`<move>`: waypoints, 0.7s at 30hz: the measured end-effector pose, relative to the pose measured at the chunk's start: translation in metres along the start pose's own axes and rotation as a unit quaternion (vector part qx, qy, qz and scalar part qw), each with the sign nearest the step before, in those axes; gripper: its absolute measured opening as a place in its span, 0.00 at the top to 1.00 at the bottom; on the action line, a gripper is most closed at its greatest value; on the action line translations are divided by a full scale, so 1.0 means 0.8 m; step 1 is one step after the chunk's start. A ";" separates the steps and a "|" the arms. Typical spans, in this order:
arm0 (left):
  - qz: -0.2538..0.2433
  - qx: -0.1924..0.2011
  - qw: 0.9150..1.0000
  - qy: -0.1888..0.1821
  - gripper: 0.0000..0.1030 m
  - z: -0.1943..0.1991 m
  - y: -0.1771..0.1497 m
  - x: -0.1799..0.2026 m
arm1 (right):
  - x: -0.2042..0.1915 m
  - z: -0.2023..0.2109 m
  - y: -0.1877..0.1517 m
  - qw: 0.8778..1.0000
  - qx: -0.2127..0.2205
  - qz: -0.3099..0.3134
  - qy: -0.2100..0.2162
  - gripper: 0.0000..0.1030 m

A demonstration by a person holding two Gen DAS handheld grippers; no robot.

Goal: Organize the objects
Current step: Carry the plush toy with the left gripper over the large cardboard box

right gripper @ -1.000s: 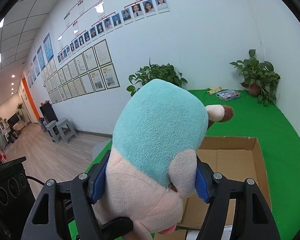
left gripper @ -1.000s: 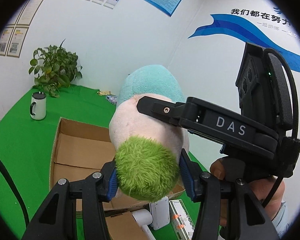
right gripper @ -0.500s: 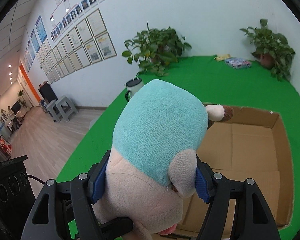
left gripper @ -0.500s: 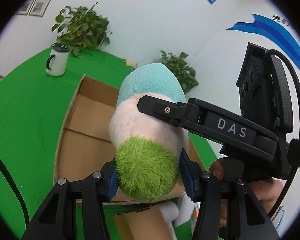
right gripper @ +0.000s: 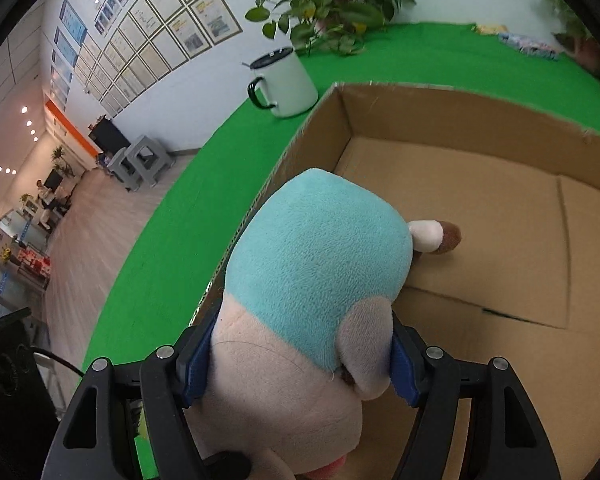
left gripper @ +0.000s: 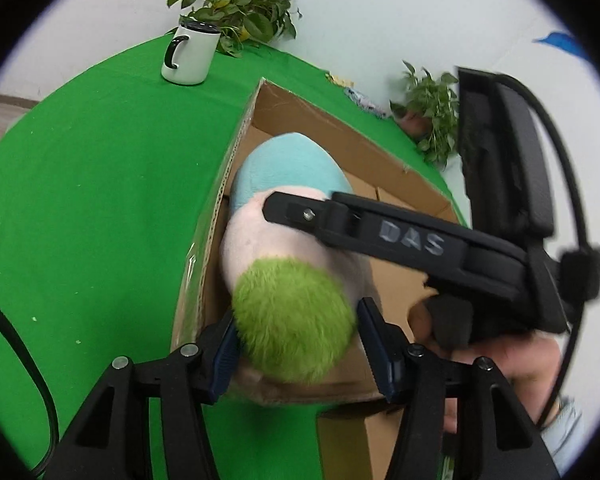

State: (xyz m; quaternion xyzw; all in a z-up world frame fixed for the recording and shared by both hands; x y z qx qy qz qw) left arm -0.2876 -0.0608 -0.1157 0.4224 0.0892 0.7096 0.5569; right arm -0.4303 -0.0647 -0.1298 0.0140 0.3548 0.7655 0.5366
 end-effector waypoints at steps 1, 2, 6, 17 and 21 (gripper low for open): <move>-0.010 0.002 1.000 0.002 0.49 0.003 -0.001 0.000 | 0.001 -0.009 0.000 1.000 -0.002 0.001 -0.001 0.33; -0.017 0.004 1.000 0.006 0.49 0.004 -0.003 0.000 | 0.000 -0.013 0.002 1.000 -0.002 0.006 -0.002 0.32; -0.024 0.012 1.000 0.010 0.50 0.008 -0.007 -0.001 | -0.013 -0.027 0.011 1.000 -0.005 0.021 -0.005 0.28; -0.007 0.009 1.000 0.015 0.57 0.007 -0.014 -0.001 | 0.005 0.020 0.037 0.997 0.041 -0.034 0.049 0.19; -0.021 0.010 0.999 0.027 0.57 0.006 -0.016 0.000 | 0.018 -0.003 0.022 0.998 0.003 -0.049 0.032 0.20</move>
Point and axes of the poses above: each gripper's, at about its wrist camera, not at the fingertips, and z roughly against the way its jaws point, x to its right, y to its top, the point moved 9 cm from there along -z, roughly the way its jaws point, and after that the axes turned 6 degrees about x, right-handed, at the moved point
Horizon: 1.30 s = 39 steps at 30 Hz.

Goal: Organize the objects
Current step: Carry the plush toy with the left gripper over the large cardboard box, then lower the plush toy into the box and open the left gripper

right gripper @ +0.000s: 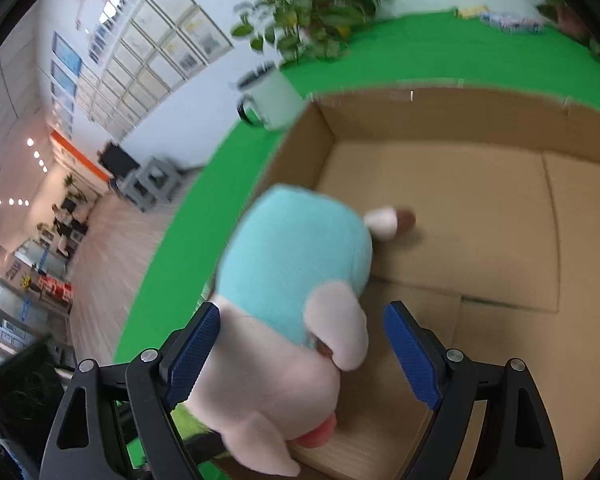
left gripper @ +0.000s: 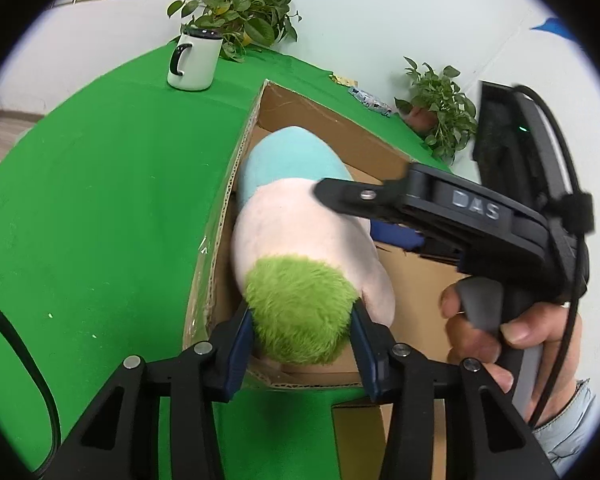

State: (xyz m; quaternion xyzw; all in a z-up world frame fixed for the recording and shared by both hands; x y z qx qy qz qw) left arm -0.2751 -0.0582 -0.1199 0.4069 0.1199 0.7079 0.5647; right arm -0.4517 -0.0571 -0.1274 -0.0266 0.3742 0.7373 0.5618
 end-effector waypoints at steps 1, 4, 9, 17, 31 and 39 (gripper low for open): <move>-0.003 0.000 1.000 0.001 0.57 0.000 0.000 0.000 | -0.006 -0.016 -0.001 1.000 -0.007 -0.013 0.015 0.22; -0.006 0.001 1.000 -0.001 0.58 0.006 0.000 -0.001 | -0.016 -0.034 0.007 1.000 0.002 -0.020 0.015 0.27; -0.009 0.010 1.000 -0.003 0.59 0.016 -0.002 -0.002 | -0.018 -0.060 0.004 1.000 0.007 -0.023 0.010 0.29; -0.018 0.051 0.998 0.013 0.59 0.059 0.001 -0.010 | -0.037 -0.063 0.003 1.000 0.024 -0.014 -0.004 0.20; -0.078 0.176 0.979 0.075 0.25 0.170 0.003 -0.001 | -0.069 0.164 -0.038 0.977 0.185 0.052 -0.089 0.01; -0.092 0.192 0.975 0.061 0.24 0.186 -0.018 0.034 | -0.047 0.278 -0.150 0.964 0.221 0.054 -0.139 0.01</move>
Point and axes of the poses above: each gripper's, at about its wrist camera, not at the fingertips, and z roughly against the way its jaws point, x to its right, y to its top, the point moved 9 cm from there along -z, roughly the way its jaws point, and after that the axes turned 6 degrees about x, right-handed, at the moved point
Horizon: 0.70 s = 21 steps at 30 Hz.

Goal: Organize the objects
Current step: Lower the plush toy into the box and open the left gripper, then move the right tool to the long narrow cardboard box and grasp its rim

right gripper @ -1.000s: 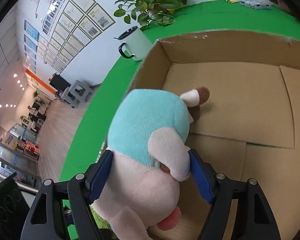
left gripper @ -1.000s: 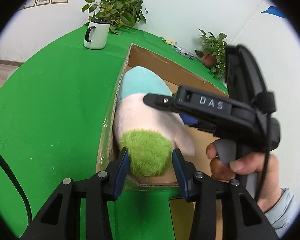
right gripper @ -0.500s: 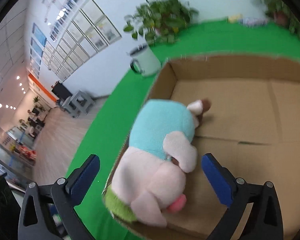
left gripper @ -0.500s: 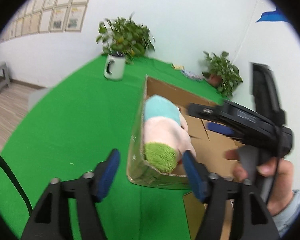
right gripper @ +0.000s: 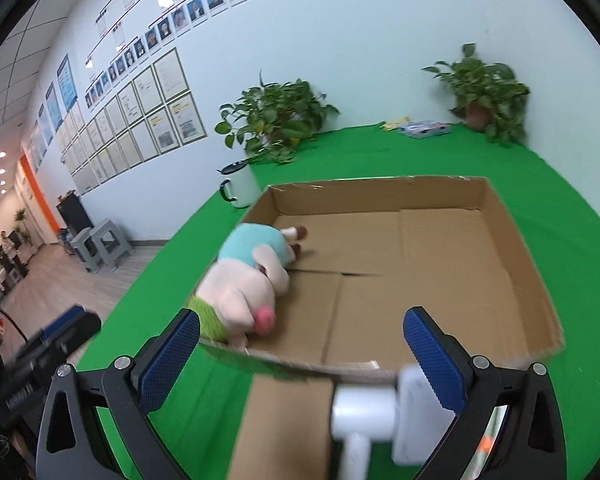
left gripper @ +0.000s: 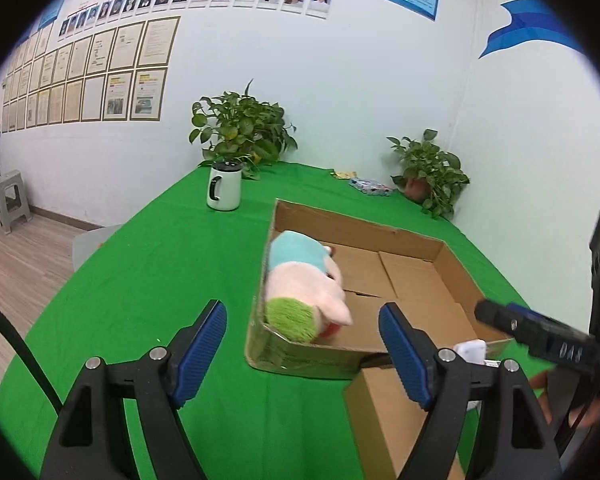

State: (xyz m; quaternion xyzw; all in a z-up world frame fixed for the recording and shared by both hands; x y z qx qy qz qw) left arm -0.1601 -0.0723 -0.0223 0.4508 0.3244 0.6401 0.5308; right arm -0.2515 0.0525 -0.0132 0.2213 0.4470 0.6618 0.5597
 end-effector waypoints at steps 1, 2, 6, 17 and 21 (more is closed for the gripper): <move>-0.001 -0.001 1.000 -0.001 0.24 0.000 -0.002 0.004 | 0.002 0.013 -0.008 1.000 0.003 0.006 -0.010 0.01; -0.002 -0.002 1.000 -0.002 0.24 0.002 -0.004 0.007 | 0.013 0.034 -0.017 1.000 0.005 0.009 -0.014 0.01; -0.005 0.000 1.000 0.002 0.24 0.011 -0.008 0.015 | 0.032 0.090 -0.049 0.999 0.010 0.021 -0.024 0.01; 0.000 -0.044 0.998 -0.048 0.63 0.021 -0.043 0.039 | 0.055 0.140 -0.108 0.999 0.015 0.032 -0.018 0.40; -0.011 -0.085 0.993 -0.084 0.68 0.024 -0.071 0.056 | 0.045 0.150 -0.150 0.999 -0.021 0.039 0.016 0.05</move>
Point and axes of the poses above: each gripper's, at about its wrist camera, not at the fingertips, and z roughly against the way its jaws point, x to its right, y to its top, the point moved 9 cm from there along -z, roughly the way its jaws point, and after that the axes turned 6 degrees about x, right-handed, at the moved point
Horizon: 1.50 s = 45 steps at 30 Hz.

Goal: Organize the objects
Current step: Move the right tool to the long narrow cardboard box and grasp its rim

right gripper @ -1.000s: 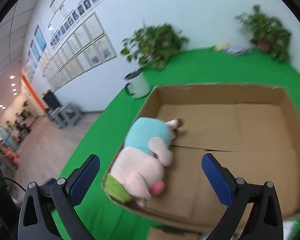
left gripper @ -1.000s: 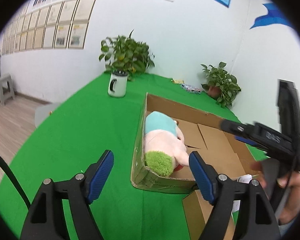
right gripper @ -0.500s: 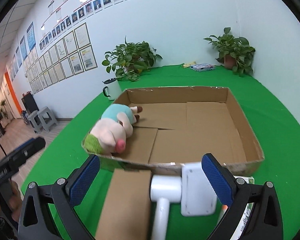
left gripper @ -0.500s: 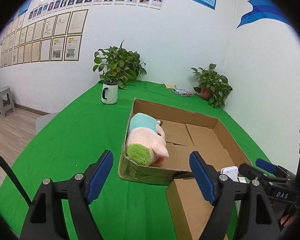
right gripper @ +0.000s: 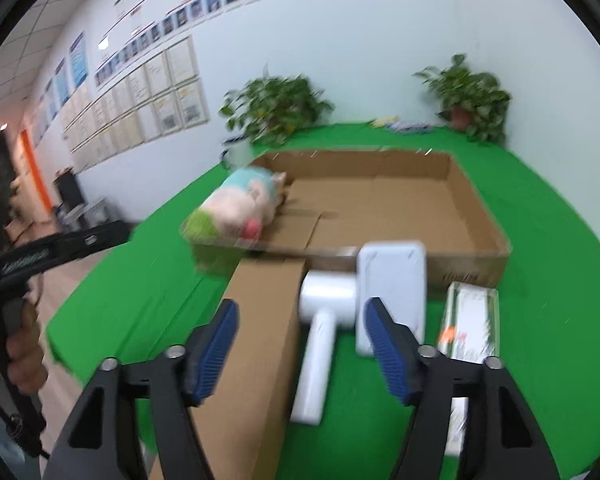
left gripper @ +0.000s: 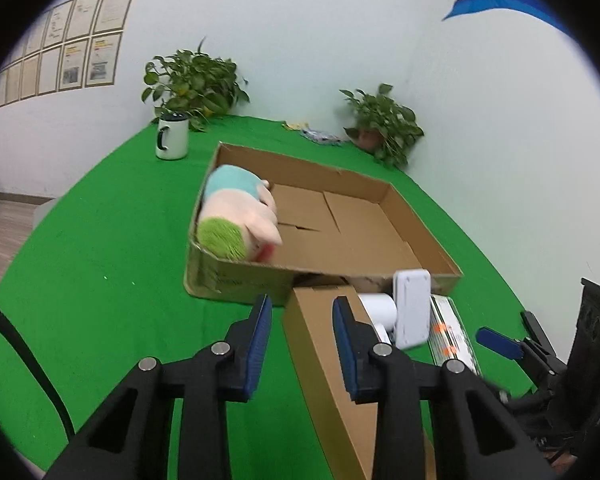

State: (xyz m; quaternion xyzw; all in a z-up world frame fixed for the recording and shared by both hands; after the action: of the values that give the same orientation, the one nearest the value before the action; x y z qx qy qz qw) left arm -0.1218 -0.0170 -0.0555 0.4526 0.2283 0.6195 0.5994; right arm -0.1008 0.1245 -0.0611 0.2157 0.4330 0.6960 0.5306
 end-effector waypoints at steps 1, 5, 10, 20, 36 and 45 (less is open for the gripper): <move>0.001 -0.006 1.000 -0.004 0.56 0.002 -0.007 0.003 | -0.004 0.004 -0.008 1.000 -0.002 -0.001 0.007 0.00; 0.026 -0.024 0.998 -0.050 0.20 0.008 -0.030 0.014 | -0.019 0.014 -0.032 0.999 -0.017 0.008 0.028 0.00; 0.059 -0.094 0.990 -0.092 0.21 -0.016 -0.073 0.018 | -0.046 0.018 -0.074 0.996 -0.050 0.002 0.079 0.00; 0.129 -0.179 0.961 -0.170 0.22 -0.070 -0.132 0.041 | -0.076 -0.006 -0.117 0.991 -0.111 0.040 0.057 0.02; 0.105 -0.134 0.976 -0.135 0.23 -0.034 -0.114 0.032 | -0.093 -0.028 -0.115 0.975 -0.127 -0.094 0.154 0.16; 0.070 -0.118 0.979 -0.151 0.23 -0.026 -0.096 0.074 | -0.052 -0.024 -0.117 0.952 -0.124 -0.189 0.204 0.22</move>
State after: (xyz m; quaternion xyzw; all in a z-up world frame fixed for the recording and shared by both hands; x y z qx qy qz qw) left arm -0.0906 0.0582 -0.1123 0.4822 0.0285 0.6065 0.6315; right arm -0.0498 0.0847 -0.1427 -0.0846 0.4753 0.6603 0.5753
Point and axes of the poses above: each gripper's, at about its wrist camera, not at the fingertips, and z roughly against the way its jaws point, x to its right, y to its top, the point moved 9 cm from there along -z, roughly the way its jaws point, and after that the axes turned 6 degrees about x, right-handed, at the moved point
